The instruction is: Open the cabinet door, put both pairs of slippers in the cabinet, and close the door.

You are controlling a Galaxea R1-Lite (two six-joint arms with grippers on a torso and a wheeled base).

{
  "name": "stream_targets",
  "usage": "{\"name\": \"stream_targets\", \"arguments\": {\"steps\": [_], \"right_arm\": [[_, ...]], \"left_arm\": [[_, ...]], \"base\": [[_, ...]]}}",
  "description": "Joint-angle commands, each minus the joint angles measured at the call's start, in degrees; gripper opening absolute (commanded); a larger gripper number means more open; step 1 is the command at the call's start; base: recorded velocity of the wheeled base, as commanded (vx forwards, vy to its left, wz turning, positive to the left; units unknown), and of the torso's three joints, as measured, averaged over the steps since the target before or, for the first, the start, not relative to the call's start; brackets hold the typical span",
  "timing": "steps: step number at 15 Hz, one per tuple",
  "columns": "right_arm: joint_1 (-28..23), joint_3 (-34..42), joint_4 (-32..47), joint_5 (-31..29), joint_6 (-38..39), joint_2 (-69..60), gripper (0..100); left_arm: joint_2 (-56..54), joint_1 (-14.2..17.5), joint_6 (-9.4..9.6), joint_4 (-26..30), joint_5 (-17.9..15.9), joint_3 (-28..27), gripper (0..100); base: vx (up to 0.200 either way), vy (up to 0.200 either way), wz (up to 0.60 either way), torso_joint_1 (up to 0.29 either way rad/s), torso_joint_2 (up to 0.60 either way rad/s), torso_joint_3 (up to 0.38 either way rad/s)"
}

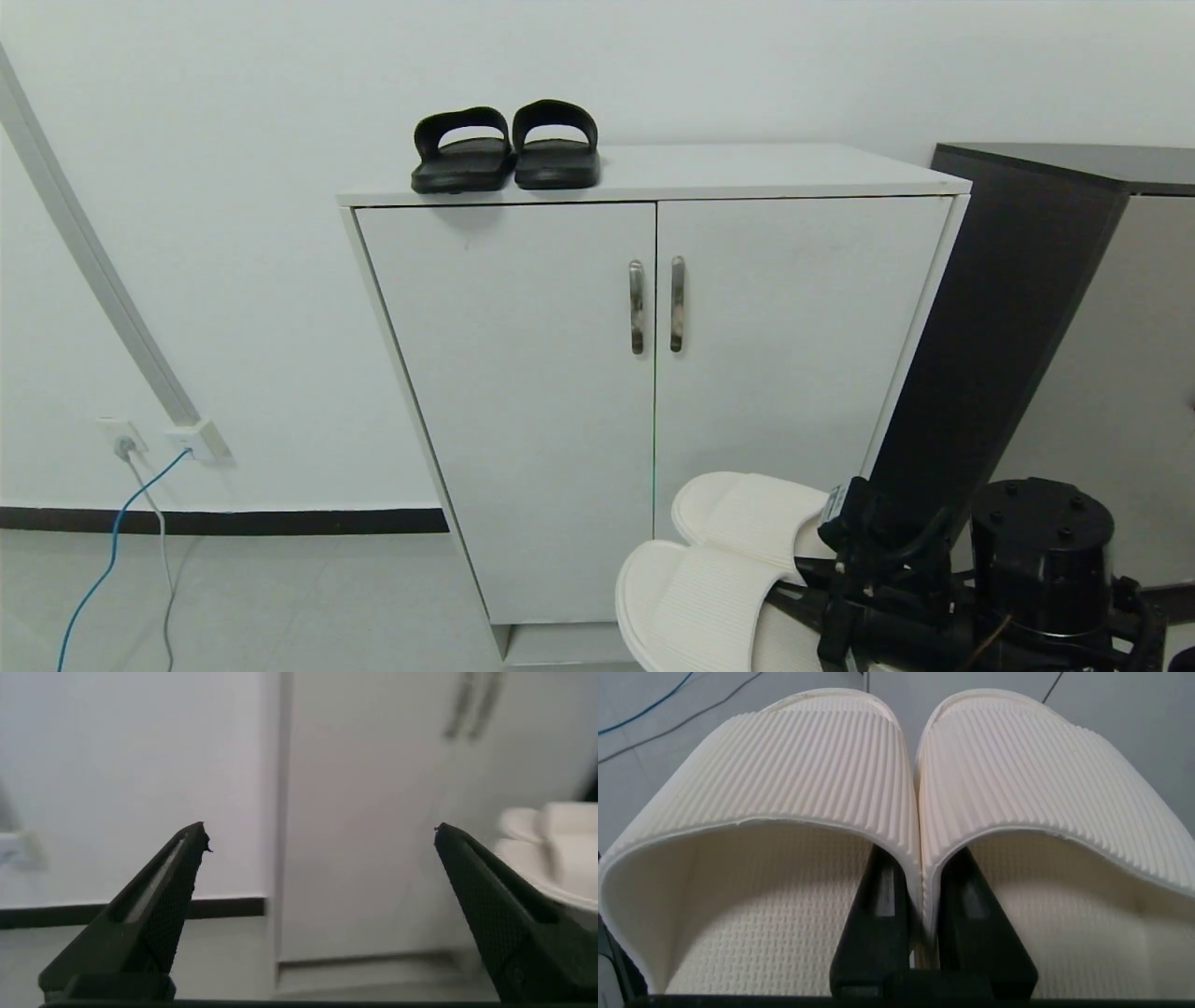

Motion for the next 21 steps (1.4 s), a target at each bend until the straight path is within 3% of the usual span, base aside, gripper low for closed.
{"name": "stream_targets", "arguments": {"steps": [1, 4, 7, 10, 15, 18, 21], "right_arm": [[0.19, 0.39, -0.62, -0.08, -0.04, 0.3, 0], [0.19, 0.74, -0.7, -0.08, -0.04, 0.83, 0], [0.19, 1.09, -0.97, -0.16, -2.15, 1.97, 0], [0.19, 1.18, -2.2, -0.08, -1.97, 2.06, 0], [0.11, 1.18, -2.37, -0.08, -1.8, 1.97, 0], [0.11, 1.18, -2.37, -0.08, -1.88, 2.06, 0], [0.11, 1.09, -2.37, -0.08, -1.88, 2.15, 0]], "left_arm": [[8.59, -0.04, -0.66, 0.12, -5.46, -3.15, 100], [16.94, -0.04, -0.66, -1.02, -10.74, -7.81, 100], [27.75, -0.13, -0.66, -6.73, -18.65, -12.65, 100], [36.8, -0.48, -0.66, -12.97, -23.04, -15.63, 100], [50.25, -12.26, -0.66, -16.93, -21.72, -25.74, 100], [56.14, -17.09, -0.57, -17.98, -20.93, -30.66, 100], [64.75, -24.48, -0.75, -21.5, -16.54, -37.17, 100]], "base": [[0.0, 0.0, 0.0, 0.0, 0.0, 0.0], [0.0, 0.0, 0.0, -0.014, 0.11, 0.102], [0.0, 0.0, 0.0, 0.0, 0.0, 0.0], [0.0, 0.0, 0.0, 0.0, 0.0, 0.0], [0.0, 0.0, 0.0, 0.0, 0.0, 0.0], [0.0, 0.0, 0.0, 0.0, 0.0, 0.0], [0.0, 0.0, 0.0, 0.0, 0.0, 0.0]]}}
